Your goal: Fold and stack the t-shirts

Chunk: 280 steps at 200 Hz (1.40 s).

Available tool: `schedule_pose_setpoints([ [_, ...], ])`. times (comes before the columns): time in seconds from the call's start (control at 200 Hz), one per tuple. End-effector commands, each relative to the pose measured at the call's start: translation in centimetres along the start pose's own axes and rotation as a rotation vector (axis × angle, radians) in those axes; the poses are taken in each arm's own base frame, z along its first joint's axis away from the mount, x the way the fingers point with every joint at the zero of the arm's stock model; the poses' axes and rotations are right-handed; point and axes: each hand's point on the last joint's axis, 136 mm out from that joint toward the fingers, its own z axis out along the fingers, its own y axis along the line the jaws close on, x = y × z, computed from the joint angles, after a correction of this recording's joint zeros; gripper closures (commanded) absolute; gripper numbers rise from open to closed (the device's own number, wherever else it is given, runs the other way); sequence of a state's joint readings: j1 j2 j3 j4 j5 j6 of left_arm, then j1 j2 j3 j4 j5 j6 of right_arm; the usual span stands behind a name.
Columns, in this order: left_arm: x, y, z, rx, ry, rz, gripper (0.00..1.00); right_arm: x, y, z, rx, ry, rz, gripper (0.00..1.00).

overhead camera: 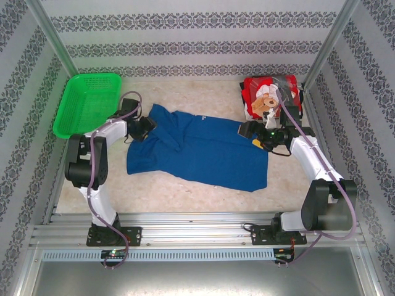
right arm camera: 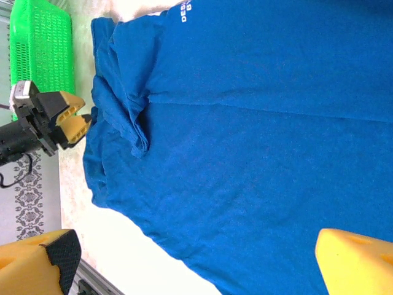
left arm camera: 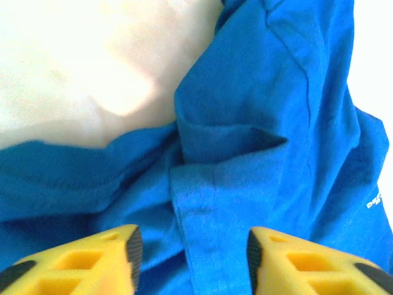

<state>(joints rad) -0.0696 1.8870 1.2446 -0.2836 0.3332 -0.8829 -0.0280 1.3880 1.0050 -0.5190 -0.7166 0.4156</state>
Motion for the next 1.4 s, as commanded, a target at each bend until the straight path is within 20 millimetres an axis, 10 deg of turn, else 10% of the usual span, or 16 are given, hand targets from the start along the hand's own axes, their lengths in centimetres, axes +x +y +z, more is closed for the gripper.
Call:
schedule_pose_setpoints([
  [0.0, -2.2, -2.3, 0.5, 0.091, -0.053, 0.013, 0.54, 0.1, 1.1, -0.4, -0.02, 0.0, -0.037, 0.02],
  [0.694, -2.3, -0.7, 1.8, 0.03, -0.042, 0.043, 0.8, -0.1, 1.2, -0.4, -0.018, -0.006, -0.038, 0.02],
  [0.884, -2.2, 0.2, 2.1, 0.007, -0.043, 0.049, 1.0, -0.1, 1.1, -0.3, -0.019, -0.004, -0.034, 0.02],
  [1.224, -2.7, 0.0, -0.3, -0.017, -0.09, 0.103, 1.0, -0.2, 1.2, -0.4, -0.018, -0.01, -0.039, 0.02],
  [1.394, -2.6, 0.0, 0.2, 0.015, -0.082, 0.095, 0.65, -0.3, 1.2, -0.3, -0.021, -0.008, -0.035, 0.02],
])
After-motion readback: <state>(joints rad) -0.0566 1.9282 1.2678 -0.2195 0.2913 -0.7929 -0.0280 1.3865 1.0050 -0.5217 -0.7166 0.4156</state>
